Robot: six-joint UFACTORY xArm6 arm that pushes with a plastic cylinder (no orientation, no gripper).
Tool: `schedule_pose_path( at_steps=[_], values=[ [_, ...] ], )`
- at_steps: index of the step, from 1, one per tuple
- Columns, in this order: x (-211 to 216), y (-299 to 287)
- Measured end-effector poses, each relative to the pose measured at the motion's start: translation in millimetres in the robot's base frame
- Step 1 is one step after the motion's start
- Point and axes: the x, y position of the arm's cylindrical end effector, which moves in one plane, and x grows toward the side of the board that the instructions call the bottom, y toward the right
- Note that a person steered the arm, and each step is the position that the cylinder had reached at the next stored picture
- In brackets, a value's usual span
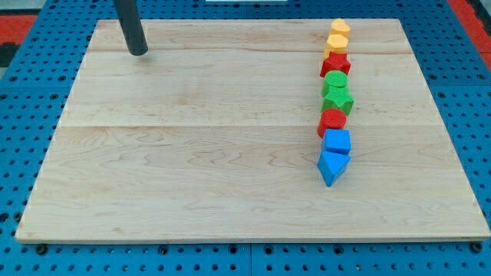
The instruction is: Nudge the yellow heart slightly
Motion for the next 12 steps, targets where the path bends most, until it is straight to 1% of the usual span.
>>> schedule_pose_path(
  at_steps=[1,2,3,4,6,7,9,11,12],
  values=[
    [-0.6,5.5],
    [-19.9,43.9],
    [-48.0,94.6],
    [-53.2,94.6],
    [-84.2,197.3],
    [-83.2,248.7],
    [-85.0,311.1],
    [-84.7,344.6],
    [-84.7,370.2]
  ],
)
